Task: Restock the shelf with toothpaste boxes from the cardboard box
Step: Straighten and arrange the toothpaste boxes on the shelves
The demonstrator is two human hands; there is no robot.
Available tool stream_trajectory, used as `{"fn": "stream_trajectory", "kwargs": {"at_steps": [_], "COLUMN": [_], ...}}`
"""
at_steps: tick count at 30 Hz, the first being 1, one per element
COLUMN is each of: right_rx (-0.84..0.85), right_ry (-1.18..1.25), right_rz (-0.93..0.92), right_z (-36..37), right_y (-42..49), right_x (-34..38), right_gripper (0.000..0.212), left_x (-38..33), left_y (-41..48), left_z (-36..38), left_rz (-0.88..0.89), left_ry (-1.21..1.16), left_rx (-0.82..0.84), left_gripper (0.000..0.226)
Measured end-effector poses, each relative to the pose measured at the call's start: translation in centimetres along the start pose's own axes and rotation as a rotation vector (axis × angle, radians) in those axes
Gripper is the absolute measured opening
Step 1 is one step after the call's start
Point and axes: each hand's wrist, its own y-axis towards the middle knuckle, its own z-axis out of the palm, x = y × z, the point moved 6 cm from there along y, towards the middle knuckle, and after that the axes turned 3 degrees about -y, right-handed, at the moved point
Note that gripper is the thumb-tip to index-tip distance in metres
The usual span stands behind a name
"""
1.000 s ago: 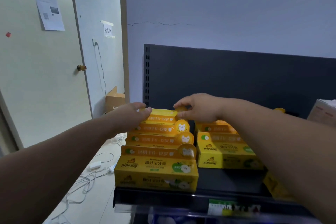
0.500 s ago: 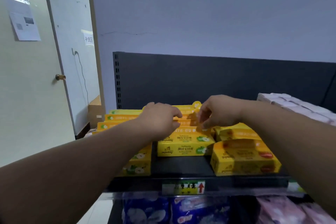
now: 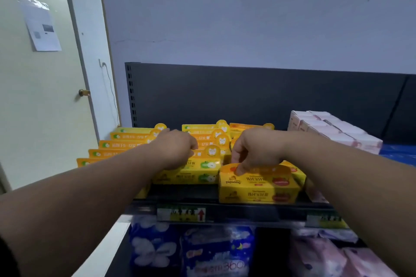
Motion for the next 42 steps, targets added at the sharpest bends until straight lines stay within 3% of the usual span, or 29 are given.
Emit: {"fn": "stream_trajectory", "kwargs": {"at_steps": [4,16,19,22,26,30,33,35,38,42], "right_rx": [-0.036,-0.132,-0.111,-0.203,-0.312,-0.317,-0.260,-0.213,-0.183,-0.141], "right_ry": [-0.093,-0.041,-0.046,0.012,0.060,0.073,0.017,-0.022,-0.042,0.018], "right_rz": [-0.019,-0.132,-0.122,-0.113,-0.094,-0.045,0.014,0.037,0.033,-0.026], "right_z": [0.0,0.7,0.2,-1.1,-2.4,-2.5,-1.9,-1.4,-0.9,-0.7], "right_y": [-0.3,0.2,0.5,1.0,2.6,4.9,6.9,8.1,9.2,9.2], "right_x": [-0.9,-1.4,-1.6,-1.8,-1.9,-1.4,-1.0,-0.8,-0.5,0.3], "right_gripper": [0.008,0.009,0.018,0.027,0.024,0.032,0.043,0.043,0.040,0.034], "left_x": [-0.1,-1.0,-1.2,-1.0,-0.5,-0.2,1.3,2.4,2.9,2.7], "left_y": [-1.1,-2.6,-2.6,-2.2,-1.9,-1.6,0.1,1.6,3.2,4.1], "left_z": [-0.2,-0.3,-0.4,0.1,0.2,-0.6,-2.3,-2.8,-1.8,-0.7], "left_rz": [-0.024,-0.042,-0.039,-0.029,0.013,0.068,0.015,-0.035,-0.048,0.005], "left_ry": [-0.024,-0.163,-0.191,-0.205,-0.203,-0.257,-0.355,-0.286,-0.133,-0.045], "left_rx": [0.039,0.065,0.051,0.079,0.170,0.292,0.131,0.040,0.107,0.181], "left_gripper": [0.027,0.018,0.018,0.012,0.022,0.014,0.024,0.028,0.035,0.018]}}
